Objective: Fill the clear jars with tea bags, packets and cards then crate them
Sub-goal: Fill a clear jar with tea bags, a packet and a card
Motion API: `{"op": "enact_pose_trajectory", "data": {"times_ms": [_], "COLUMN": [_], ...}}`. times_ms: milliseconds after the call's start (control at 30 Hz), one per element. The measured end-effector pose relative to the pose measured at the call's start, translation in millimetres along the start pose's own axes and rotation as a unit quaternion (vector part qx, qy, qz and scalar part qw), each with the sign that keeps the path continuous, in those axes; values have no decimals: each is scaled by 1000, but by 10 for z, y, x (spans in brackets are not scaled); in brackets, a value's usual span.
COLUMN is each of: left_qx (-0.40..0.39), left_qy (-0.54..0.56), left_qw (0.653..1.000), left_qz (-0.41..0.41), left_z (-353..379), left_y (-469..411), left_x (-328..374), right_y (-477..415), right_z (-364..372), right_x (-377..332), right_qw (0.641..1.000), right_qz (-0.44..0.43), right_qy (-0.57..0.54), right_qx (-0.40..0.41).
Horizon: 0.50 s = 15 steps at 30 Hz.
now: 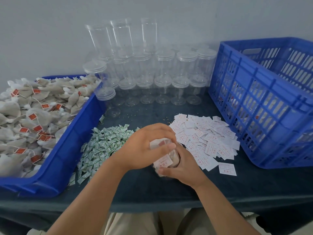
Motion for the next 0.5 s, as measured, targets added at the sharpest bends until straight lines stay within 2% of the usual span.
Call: {"op": "enact_pose_trajectory", "data": {"times_ms": [67,167,233,300,367,500], "left_qx": [-30,-69,-43,39,91,59], "left_qy": [-61,-188,-237,-285,-278,-166], "left_qw": [997,970,954,944,950,984], "left_qz": [-35,-135,-180,-162,-106,-14], "left_z": [-33,13,143,203,191,70], "left_y": [-8,43,70,54,33,39], "left_x": [-46,-133,-84,52,130,10], "right_y": [-1,4,5,26,62,76], "right_z": [2,19,25,-6,-46,-17], "right_x": [1,-27,-35,-21,-11,-33], "right_qw": [1000,997,995,994,996,999], "right_qz": [-9,-31,-49,-60,-54,-22], "right_qy": [2,19,47,57,33,-25], "right_qx": [19,66,79,77,65,24]}}
Point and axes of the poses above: each hand's wrist, its own y-axis away from the middle knuckle, its own z-axis out of the palm, x = y × z, the point moved 6 cm from there along -y, towards the middle knuckle, and after that the axes turned 11 degrees about x, right-handed, at the moved point
